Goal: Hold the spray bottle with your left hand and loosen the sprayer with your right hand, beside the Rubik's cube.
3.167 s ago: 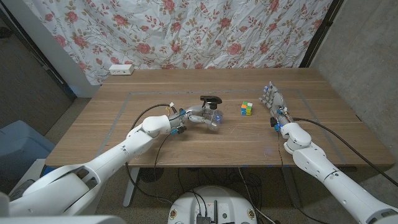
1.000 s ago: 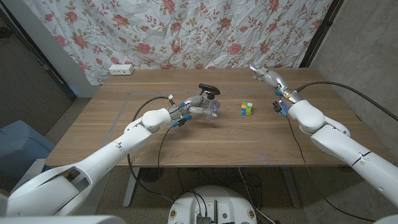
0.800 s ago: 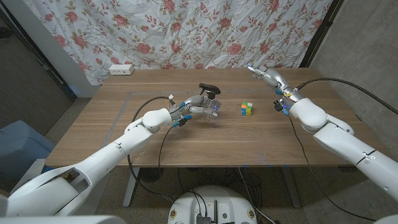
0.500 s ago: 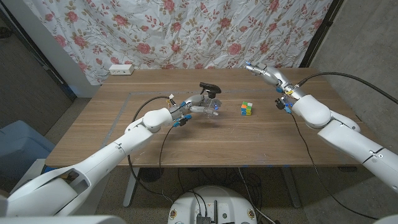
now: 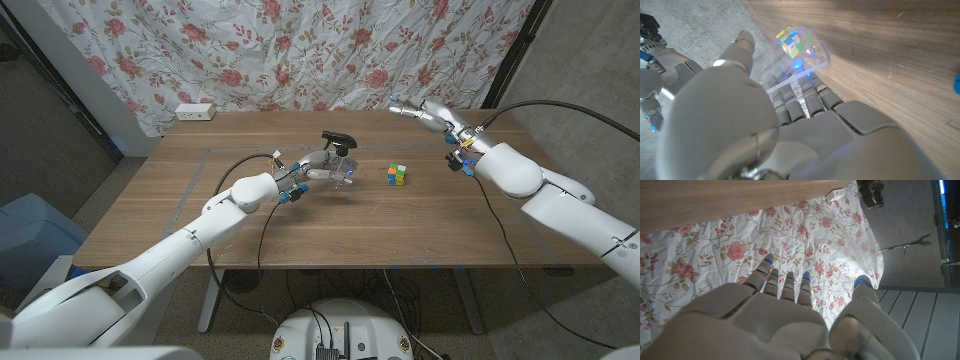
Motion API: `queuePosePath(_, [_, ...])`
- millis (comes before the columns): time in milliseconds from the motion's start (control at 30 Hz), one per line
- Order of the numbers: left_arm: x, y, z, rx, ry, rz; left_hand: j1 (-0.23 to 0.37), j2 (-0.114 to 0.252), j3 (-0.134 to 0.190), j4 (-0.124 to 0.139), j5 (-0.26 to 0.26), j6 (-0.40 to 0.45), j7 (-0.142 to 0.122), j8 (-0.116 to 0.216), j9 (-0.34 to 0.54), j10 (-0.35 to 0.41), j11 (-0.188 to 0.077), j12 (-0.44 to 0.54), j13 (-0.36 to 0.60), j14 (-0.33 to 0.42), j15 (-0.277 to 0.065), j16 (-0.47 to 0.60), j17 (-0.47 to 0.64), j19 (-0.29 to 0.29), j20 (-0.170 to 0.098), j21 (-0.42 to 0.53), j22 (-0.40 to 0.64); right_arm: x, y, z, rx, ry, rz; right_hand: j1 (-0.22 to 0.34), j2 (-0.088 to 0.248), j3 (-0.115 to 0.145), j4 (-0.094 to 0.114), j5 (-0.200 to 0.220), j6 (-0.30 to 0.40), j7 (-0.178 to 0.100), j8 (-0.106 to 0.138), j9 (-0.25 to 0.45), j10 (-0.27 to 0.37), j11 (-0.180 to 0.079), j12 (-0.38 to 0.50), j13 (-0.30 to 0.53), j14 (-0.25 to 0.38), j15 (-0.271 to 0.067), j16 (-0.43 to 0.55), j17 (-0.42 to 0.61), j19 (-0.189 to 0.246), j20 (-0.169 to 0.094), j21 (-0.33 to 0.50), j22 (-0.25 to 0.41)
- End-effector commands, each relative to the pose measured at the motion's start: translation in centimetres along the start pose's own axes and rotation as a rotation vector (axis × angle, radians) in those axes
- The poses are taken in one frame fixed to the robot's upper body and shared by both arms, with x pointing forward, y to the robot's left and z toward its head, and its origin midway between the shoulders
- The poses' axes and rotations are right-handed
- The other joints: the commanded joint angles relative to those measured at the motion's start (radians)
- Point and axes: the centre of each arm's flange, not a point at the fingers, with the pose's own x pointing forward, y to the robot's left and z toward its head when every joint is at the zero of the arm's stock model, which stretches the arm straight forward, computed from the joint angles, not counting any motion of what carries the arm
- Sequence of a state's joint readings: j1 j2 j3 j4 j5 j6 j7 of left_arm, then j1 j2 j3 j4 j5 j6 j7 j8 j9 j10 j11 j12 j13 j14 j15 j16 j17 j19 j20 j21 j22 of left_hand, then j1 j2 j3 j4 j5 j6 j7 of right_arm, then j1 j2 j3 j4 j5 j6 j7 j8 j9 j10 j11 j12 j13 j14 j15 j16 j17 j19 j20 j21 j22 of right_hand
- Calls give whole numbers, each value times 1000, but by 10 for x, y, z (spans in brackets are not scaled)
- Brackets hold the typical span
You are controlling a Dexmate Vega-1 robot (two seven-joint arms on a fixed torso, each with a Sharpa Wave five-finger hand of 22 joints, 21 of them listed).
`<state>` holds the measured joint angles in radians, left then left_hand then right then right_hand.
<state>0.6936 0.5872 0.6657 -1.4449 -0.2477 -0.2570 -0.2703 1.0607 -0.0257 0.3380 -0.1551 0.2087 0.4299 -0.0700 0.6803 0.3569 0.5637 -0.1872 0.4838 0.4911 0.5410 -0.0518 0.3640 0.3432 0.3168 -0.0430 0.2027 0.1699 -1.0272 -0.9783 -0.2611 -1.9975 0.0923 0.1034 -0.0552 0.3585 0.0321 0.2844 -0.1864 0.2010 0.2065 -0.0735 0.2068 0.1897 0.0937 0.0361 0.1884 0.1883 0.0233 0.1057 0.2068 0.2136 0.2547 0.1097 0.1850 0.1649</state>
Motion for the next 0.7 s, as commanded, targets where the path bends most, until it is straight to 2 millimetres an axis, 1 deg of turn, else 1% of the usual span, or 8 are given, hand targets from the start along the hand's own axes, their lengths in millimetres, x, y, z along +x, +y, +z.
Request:
queuePosePath(33, [2, -2, 0, -2, 1, -1, -28, 21, -3, 7, 4, -1, 6, -1, -2, 8, 2, -3, -1, 10, -143, 5, 0, 8, -39, 1, 5, 3, -1, 31, -173, 2, 107, 36, -2, 16, -1, 12, -13, 1, -2, 6, -18, 8, -4, 6, -13, 18, -4, 2, -7, 13, -3, 3])
queuePosePath(100, [2, -2, 0, -4, 1, -1, -29, 23, -2, 7, 4, -3, 5, -2, -4, 8, 3, -6, -3, 10, -142, 4, -2, 7, -38, 1, 5, 4, 0, 35, -187, 2, 124, 47, -6, 19, -1, 15, -14, 1, -1, 7, -27, 7, -5, 6, -15, 23, -4, 2, -9, 16, -3, 3])
queuePosePath(167, [2, -3, 0, -5, 1, -1, -31, 23, -2, 7, 4, -3, 6, -2, -6, 9, 5, -8, -4, 11, -142, 3, -3, 8, -38, 1, 5, 6, 1, 40, -208, 4, 139, 56, -10, 23, -2, 19, -16, 1, 0, 8, -34, 13, -6, 6, -19, 28, -5, 2, -12, 18, -3, 3])
queuePosePath(367, [5, -4, 1, -2, 0, -4, -34, 24, -3, 6, 5, -3, 5, -3, -10, 6, 6, -14, -8, 7, -139, 0, -6, 7, -38, 0, 5, 12, 2, 52, -253, -1, 179, 80, -21, 30, -1, 27, -14, -1, 4, 12, -50, 21, -6, 7, -28, 43, -6, 2, -19, 27, -4, 3])
queuePosePath(567, [6, -5, 1, -4, 0, -10, -41, 25, -5, 7, 5, -6, 6, -5, -15, 1, 10, -22, -12, 4, -137, -3, -9, 5, -37, -1, 5, 18, 5, 62, -310, -6, 222, 90, -33, 31, 0, 28, -7, 3, 10, 15, -56, 24, -5, 7, -26, 43, -4, 2, -20, 32, -3, 4])
queuePosePath(700, [7, -7, 2, -1, -1, -10, -42, 28, -6, 7, 5, -7, 7, -5, -18, 7, 7, -23, -15, 3, -137, -3, -9, 5, -37, -1, 5, 22, 6, 67, -336, -8, 250, 98, -46, 30, 2, 28, -3, 4, 14, 18, -74, 31, -8, 8, -32, 49, -5, 3, -21, 35, -2, 4])
